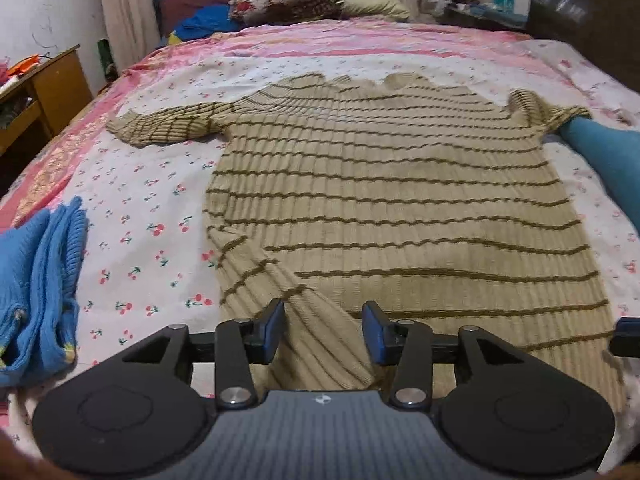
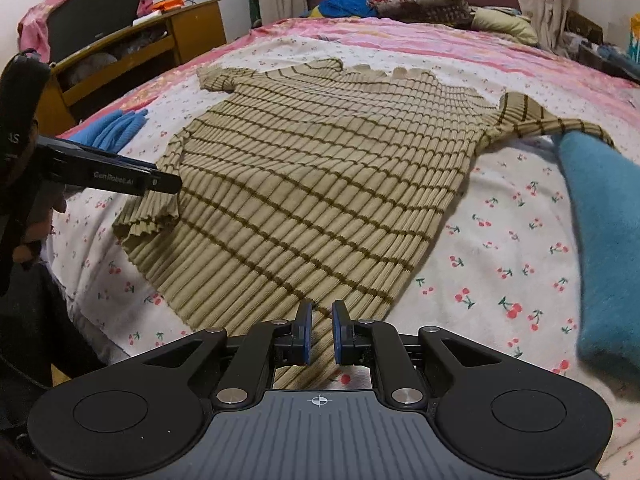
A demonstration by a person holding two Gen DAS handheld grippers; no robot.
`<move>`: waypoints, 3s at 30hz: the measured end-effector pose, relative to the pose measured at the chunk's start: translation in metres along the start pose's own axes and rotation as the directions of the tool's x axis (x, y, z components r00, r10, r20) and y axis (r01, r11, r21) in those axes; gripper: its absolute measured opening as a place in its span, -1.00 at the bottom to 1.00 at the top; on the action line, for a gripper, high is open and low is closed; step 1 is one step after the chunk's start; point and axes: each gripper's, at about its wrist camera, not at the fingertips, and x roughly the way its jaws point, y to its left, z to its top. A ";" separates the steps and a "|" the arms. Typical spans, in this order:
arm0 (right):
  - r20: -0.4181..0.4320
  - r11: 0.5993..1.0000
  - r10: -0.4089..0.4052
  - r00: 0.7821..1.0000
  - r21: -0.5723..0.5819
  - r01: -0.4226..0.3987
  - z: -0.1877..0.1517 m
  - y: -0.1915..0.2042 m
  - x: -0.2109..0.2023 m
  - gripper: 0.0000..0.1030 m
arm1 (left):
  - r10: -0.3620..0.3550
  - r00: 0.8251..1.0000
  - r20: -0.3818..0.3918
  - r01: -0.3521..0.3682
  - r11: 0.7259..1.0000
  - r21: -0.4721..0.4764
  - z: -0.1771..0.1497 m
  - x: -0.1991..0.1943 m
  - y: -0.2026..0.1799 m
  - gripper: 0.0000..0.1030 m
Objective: Fold small clothes
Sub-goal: 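Pull the hem with both grippers to spread the sweater flat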
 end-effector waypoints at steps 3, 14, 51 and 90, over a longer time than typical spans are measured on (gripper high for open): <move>0.014 1.000 -0.001 1.000 0.015 0.001 -0.001 -0.002 -0.001 -0.74 | 0.013 0.999 -0.037 -0.014 0.999 -0.029 -0.003 0.003 0.012 -0.57; 0.036 0.999 -0.014 0.999 0.038 0.013 -0.007 -0.009 -0.006 -0.74 | 0.134 0.983 -0.123 -0.154 0.973 -0.170 -0.039 -0.019 0.088 -0.83; -0.111 0.972 -0.071 0.991 0.215 0.094 0.001 -0.020 -0.006 -0.70 | -0.044 0.999 -0.025 0.042 0.998 -0.047 -0.032 -0.031 0.069 -0.75; 0.017 0.949 -0.210 0.978 0.243 0.199 0.089 -0.103 0.013 -0.66 | -0.181 0.983 0.023 0.176 0.972 0.154 0.070 0.033 -0.046 -0.73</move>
